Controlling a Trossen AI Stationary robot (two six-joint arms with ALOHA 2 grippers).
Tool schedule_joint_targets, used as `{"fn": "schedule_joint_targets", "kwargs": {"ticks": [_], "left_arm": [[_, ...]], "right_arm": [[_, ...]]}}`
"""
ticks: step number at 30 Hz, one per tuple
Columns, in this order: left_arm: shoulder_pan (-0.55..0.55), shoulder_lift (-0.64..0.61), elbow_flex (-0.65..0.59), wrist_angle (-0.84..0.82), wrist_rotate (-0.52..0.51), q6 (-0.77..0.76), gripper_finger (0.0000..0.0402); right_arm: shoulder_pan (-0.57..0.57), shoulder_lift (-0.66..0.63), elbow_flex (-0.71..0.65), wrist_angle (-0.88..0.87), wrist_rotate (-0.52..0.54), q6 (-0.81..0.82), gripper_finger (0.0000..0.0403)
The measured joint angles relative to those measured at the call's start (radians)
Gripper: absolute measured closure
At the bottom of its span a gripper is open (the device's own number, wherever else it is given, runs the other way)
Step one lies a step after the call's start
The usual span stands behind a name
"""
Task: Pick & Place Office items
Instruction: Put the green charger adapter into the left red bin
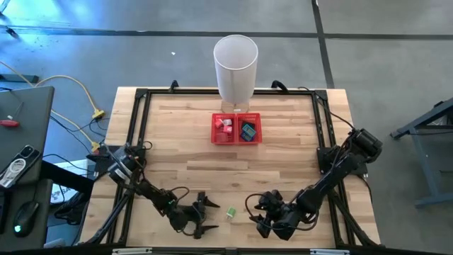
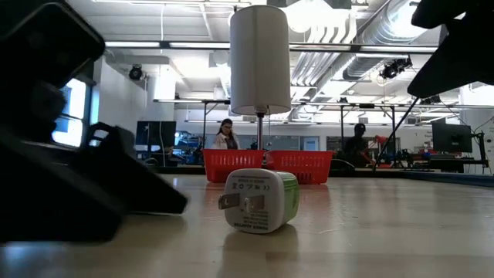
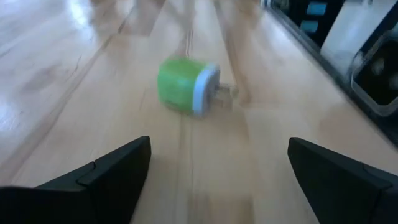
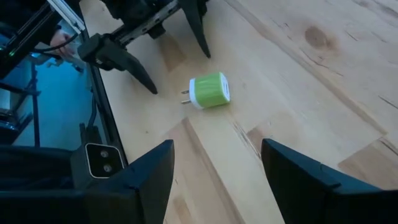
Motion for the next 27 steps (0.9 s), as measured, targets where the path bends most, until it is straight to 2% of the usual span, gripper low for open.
{"fn": "schedule_joint_targets", "kwargs": {"ticks": [6,9,15,27], "left_arm": [[0.003,0.04,0.0,0.136,0.013,0.098,0.0032],[0.004,0.052,0.0,0.145,0.008,0.14,0.0032],[0.023,0.07,0.009,0.152,-0.074,0.112,0.0032],[0.067,0.073,0.069,0.111,-0.046,0.132,0.0032]], "right_arm": [[-0.001,0.0,0.0,-0.001,0.001,-0.008,0.0174],[-0.001,0.0,0.0,-0.002,0.001,-0.009,0.0174],[-0.001,0.0,0.0,-0.001,0.003,-0.023,0.0174],[-0.004,0.0,0.0,-0.001,0.004,-0.034,0.0174]]}}
